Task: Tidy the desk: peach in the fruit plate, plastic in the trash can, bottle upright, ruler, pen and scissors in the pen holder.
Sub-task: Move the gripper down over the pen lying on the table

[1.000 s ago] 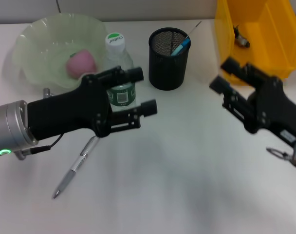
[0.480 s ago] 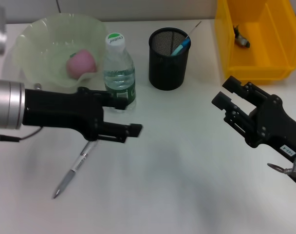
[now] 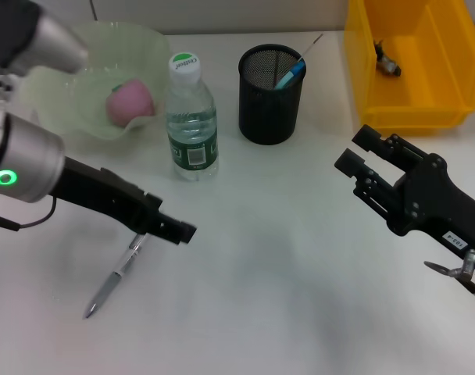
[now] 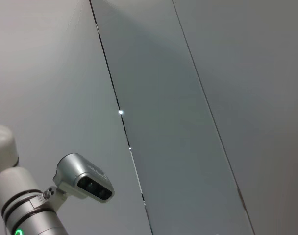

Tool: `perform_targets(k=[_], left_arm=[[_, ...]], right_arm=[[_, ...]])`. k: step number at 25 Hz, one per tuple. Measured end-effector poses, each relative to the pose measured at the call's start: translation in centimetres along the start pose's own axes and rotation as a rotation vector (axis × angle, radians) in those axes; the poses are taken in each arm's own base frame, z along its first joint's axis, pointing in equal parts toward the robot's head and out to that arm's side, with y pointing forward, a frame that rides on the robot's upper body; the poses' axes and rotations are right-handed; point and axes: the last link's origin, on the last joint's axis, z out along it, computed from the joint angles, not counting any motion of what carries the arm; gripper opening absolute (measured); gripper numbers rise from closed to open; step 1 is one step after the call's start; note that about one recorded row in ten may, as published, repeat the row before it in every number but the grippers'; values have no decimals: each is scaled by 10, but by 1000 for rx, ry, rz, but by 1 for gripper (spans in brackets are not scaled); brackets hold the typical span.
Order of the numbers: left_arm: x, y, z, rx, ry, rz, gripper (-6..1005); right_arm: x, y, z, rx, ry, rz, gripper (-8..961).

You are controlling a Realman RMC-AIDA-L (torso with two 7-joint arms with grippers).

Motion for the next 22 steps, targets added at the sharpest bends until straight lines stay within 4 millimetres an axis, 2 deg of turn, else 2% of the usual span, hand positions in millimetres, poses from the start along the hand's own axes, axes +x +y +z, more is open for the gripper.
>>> perform_targets(k=[8,17,22], left_arm=[[11,9,14,25,-69,-28,788],[5,-9,32,84,-146,-100,787],[8,-12,32,110,-142,-95,787]], right_arm=[[0,-4,6,0,17,-10,480],[-3,-12,11,12,21,-29,480],[-1,-17,18,19,43,-37,479]])
